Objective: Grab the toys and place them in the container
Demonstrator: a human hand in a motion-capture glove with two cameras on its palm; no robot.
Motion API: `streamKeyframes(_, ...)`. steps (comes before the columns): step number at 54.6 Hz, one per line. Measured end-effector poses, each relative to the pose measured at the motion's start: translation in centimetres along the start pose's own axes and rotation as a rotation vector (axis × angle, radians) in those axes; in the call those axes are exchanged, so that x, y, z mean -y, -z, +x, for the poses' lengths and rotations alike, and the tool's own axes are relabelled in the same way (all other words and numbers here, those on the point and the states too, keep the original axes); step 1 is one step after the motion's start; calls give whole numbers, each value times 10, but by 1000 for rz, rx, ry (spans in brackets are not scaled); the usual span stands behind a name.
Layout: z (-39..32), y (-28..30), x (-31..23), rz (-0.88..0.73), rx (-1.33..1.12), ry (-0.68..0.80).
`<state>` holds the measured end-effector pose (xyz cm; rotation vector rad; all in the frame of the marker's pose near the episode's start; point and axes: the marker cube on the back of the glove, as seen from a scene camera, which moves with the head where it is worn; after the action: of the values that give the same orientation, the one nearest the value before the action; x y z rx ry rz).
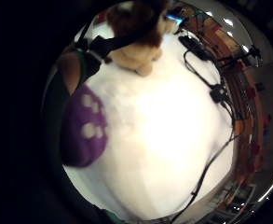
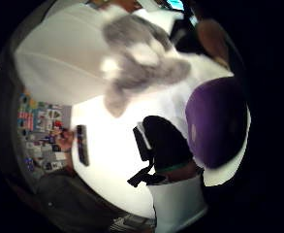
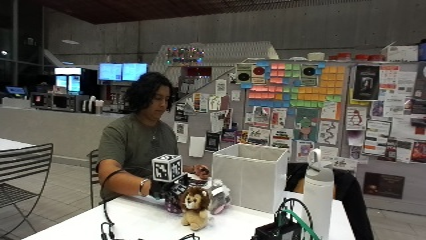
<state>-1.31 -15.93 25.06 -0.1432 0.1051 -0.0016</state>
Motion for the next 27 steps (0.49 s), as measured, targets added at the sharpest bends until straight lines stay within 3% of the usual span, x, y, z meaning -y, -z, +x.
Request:
streamKeyframes(9,-1,-20,3,235,-13,12)
streamKeyframes(27,-2,-11,-2,375,2,54)
